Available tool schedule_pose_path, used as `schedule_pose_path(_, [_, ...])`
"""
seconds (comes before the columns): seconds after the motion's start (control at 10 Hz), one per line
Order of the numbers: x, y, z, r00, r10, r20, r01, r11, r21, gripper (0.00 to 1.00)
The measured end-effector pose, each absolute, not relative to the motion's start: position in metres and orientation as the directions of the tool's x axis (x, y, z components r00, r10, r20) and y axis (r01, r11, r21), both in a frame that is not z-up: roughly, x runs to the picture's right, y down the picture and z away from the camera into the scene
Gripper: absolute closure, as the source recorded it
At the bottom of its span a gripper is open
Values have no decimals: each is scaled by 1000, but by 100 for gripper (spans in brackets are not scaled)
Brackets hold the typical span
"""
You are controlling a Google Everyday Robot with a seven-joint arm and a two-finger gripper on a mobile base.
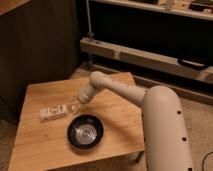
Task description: Place the bottle in the ceramic bowl
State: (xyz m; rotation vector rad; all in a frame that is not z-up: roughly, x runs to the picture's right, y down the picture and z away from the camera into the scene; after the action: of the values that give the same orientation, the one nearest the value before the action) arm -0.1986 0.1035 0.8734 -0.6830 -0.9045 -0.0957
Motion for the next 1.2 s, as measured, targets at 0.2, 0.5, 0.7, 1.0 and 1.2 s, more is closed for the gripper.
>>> schedule_pose_path(0.2, [-197, 107, 877, 637, 207, 743, 349, 782, -517, 42])
schedule_pose_path(0.5, [-193, 111, 881, 643, 217, 734, 343, 776, -530, 71])
schedule_pose_path(0.7, [-191, 112, 883, 643, 221, 733, 347, 769, -537, 93])
schedule_pose_path(1.0, [-187, 115, 883, 645, 223, 731, 359, 755, -548, 100])
schedule_pose_path(1.2, [-186, 116, 882, 639, 223, 736, 375, 745, -551, 100])
